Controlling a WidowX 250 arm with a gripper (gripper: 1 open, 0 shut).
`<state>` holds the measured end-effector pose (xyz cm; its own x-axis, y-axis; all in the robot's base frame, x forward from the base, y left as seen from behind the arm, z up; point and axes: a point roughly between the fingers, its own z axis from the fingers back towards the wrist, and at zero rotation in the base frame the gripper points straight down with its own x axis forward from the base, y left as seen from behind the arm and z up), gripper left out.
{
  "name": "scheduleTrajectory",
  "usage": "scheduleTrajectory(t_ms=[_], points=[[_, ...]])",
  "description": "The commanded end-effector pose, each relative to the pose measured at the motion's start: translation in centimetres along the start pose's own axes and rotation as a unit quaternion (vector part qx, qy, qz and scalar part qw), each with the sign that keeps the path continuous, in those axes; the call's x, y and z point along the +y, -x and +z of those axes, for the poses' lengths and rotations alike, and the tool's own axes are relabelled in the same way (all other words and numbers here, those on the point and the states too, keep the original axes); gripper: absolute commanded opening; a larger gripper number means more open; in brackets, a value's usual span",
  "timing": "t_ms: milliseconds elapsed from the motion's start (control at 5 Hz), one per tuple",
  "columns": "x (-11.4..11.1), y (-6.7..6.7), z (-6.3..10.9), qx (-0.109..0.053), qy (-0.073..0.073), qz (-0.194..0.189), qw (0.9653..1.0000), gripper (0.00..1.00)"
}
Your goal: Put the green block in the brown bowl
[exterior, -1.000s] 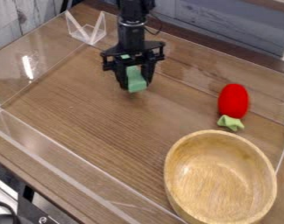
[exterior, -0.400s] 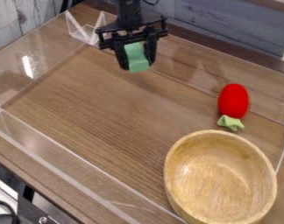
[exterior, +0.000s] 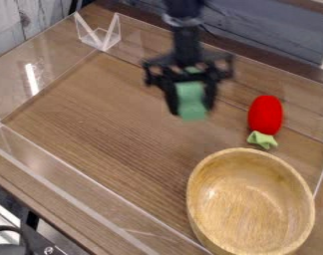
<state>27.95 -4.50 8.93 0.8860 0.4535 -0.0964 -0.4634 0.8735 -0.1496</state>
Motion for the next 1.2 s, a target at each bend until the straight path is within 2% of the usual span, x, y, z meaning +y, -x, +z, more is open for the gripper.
scheduleTrajectory(t_ms=[0,200,400,600,1000], points=[[-3.3,2.4,0.4,-0.016,0.014,-0.033,0.9992,0.00],[-5.8,5.1,-0.7,-0.005,0.012,-0.093,0.9955,0.00],[-6.6,7.5,-1.1,-0.001,0.014,-0.116,0.9931,0.00],[-6.3,8.2,-0.1,-0.011,0.034,-0.146,0.9886,0.00],[-5.5,8.8,0.5,-0.008,0.043,-0.197,0.9795,0.00]])
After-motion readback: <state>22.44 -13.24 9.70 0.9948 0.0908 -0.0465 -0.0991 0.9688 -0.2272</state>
